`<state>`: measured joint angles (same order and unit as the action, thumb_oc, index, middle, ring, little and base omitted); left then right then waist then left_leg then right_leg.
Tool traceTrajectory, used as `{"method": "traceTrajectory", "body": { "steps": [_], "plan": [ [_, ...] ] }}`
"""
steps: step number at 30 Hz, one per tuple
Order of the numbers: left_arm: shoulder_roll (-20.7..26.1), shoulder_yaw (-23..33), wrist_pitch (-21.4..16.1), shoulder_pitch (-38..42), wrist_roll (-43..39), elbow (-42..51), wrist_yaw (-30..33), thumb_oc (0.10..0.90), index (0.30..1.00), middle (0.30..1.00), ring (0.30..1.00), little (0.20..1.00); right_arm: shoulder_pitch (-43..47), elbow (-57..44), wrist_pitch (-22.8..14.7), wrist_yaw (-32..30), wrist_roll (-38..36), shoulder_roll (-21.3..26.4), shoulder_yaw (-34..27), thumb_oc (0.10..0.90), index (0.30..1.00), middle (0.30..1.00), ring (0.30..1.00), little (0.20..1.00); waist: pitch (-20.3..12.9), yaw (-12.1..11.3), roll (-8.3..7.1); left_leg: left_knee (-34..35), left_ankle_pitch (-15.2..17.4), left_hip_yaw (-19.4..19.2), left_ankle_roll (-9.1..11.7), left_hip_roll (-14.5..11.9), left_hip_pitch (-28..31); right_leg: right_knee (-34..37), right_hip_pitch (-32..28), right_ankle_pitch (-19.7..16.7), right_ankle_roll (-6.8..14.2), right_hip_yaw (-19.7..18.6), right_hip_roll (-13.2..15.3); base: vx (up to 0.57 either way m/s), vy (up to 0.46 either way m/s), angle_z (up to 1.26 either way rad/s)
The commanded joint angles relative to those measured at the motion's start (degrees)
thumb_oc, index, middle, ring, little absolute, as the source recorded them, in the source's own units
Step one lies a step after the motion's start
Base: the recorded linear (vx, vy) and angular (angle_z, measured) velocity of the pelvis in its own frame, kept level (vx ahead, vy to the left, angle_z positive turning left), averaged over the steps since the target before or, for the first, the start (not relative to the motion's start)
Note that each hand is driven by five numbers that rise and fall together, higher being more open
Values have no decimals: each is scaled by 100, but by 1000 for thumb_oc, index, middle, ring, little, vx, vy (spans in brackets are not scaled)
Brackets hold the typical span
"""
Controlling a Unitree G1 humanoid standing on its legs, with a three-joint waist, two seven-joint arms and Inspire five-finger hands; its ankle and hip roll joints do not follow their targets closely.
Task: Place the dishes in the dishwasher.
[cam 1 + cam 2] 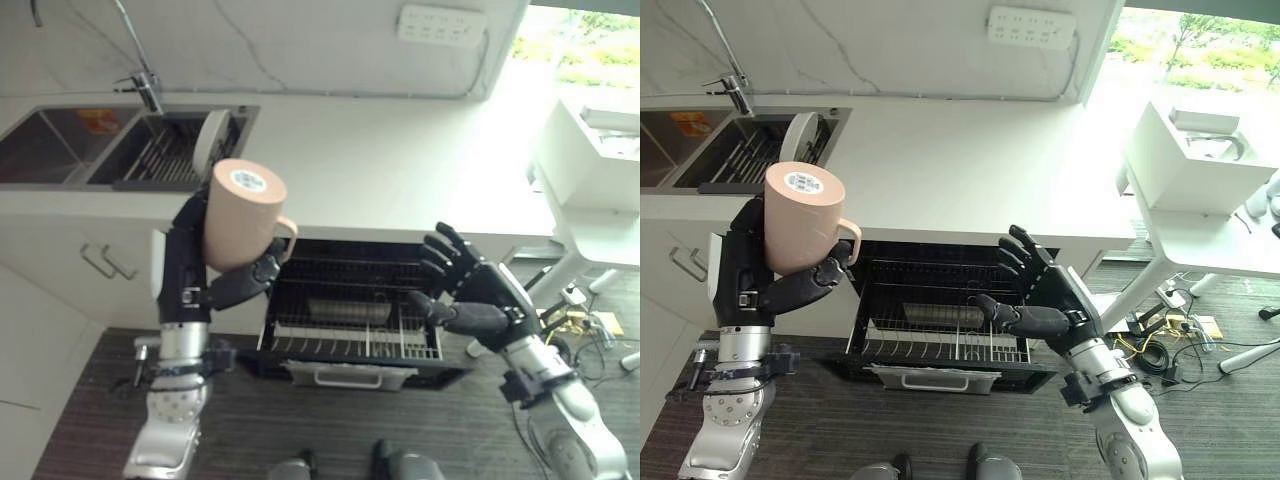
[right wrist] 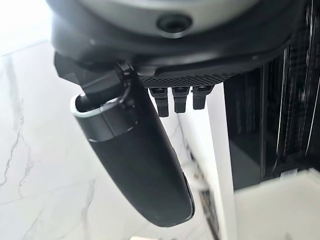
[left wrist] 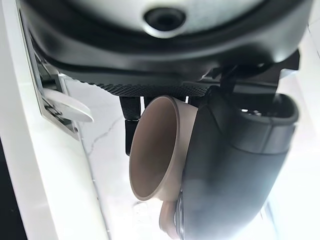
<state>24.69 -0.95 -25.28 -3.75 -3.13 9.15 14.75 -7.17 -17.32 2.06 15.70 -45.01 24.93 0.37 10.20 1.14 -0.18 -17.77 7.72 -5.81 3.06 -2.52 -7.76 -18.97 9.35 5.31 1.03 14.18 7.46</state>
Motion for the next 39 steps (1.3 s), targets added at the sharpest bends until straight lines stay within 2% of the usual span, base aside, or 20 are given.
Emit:
{"method": "traceTrajectory", "body": {
  "steps": [1,5,10,24,30,39],
  "plan": [
    [375,-108,-421,494,449,229,157,400,300,300,300,300,559,-246,-229,140,-588,-100,102,800,900,900,900,900,-535,-6,-103,58,167,76,94,-284,45,178,-392,319,668,-462,47,15,23,7],
    [413,-395,-395,636,747,63,184,400,300,300,300,300,739,-232,-142,198,-655,-186,387,800,900,900,900,900,-554,-32,-121,58,214,61,52,-276,95,178,-408,314,678,-505,57,0,0,0],
    [446,-863,-458,881,1038,-71,95,400,300,300,300,300,1109,-48,-59,-21,-811,-238,774,800,900,900,900,900,-590,-76,-133,58,300,49,8,-271,176,178,-440,330,679,-562,41,9,-7,-11],
    [485,-1595,-426,1207,1505,-115,135,400,300,300,300,300,1440,177,142,-530,-1054,-427,1374,800,900,900,900,900,-646,-87,-116,58,381,23,-21,-279,275,178,-494,359,680,-596,14,1,-1,-1],
    [506,-1851,-345,1291,1795,-144,233,400,300,300,300,300,1510,183,311,-807,-1521,-565,1558,800,900,900,900,900,-658,-88,-104,58,369,20,-26,-279,264,178,-491,363,669,-582,3,0,0,0],
    [583,-2156,-296,1371,2101,-297,331,400,300,300,300,300,1566,62,239,-935,-2297,-698,1707,800,900,900,900,900,-646,-96,-95,58,367,5,-25,-281,268,178,-500,370,672,-566,2,0,0,0]
  ]
}}
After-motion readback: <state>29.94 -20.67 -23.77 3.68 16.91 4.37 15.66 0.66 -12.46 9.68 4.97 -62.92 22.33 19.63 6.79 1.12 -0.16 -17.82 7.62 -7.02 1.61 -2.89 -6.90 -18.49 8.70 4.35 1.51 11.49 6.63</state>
